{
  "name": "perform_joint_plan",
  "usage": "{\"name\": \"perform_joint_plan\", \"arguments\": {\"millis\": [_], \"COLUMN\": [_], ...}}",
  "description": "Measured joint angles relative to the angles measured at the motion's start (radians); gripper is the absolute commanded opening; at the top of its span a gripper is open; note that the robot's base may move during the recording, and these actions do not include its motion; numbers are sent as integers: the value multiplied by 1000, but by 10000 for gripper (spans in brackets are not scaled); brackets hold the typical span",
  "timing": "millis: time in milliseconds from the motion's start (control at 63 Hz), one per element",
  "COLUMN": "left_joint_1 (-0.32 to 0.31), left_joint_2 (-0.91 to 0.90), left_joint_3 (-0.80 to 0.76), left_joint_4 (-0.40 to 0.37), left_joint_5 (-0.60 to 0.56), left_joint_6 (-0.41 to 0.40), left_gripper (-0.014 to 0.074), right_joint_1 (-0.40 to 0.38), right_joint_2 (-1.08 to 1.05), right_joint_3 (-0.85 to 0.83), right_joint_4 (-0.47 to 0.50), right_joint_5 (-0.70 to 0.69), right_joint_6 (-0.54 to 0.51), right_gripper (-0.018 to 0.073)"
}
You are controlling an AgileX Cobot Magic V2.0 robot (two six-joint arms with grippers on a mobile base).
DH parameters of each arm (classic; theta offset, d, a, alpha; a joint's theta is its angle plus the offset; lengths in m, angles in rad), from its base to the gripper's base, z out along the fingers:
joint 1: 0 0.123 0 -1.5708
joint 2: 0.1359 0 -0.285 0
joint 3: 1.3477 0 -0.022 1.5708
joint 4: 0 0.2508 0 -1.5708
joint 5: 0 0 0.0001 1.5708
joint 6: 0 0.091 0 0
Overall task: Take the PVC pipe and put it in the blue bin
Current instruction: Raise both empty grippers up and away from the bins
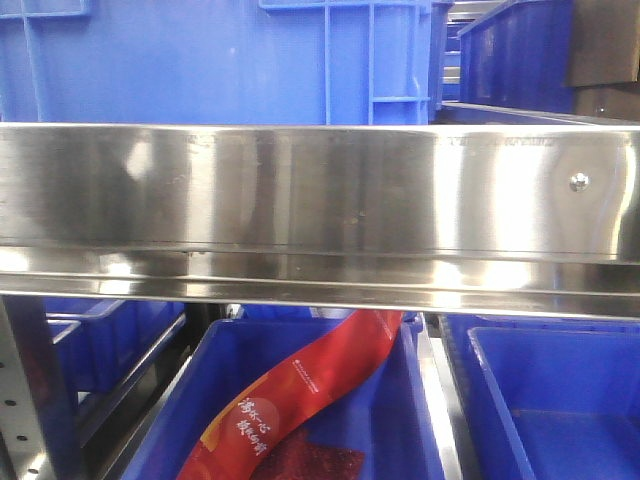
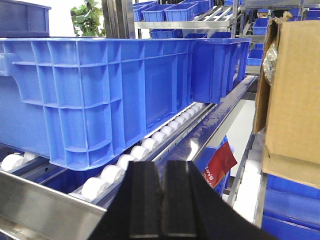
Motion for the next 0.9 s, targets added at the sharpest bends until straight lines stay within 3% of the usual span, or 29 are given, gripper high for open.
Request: {"name": "perform_joint_plan", "arguments": {"millis": [904], "left_joint_1": [0], "left_joint_2": [0], "left_joint_3": [0], "left_joint_4": [0], "left_joint_5": [0], "left_joint_6": [0], "left_gripper": [-111], "right_joint_1": [0], "right_joint_2": [0], "right_joint_3": [0], "right_joint_4": [0], "right_joint_5": [0], "right_joint_6": [0], "right_gripper": [-169]}}
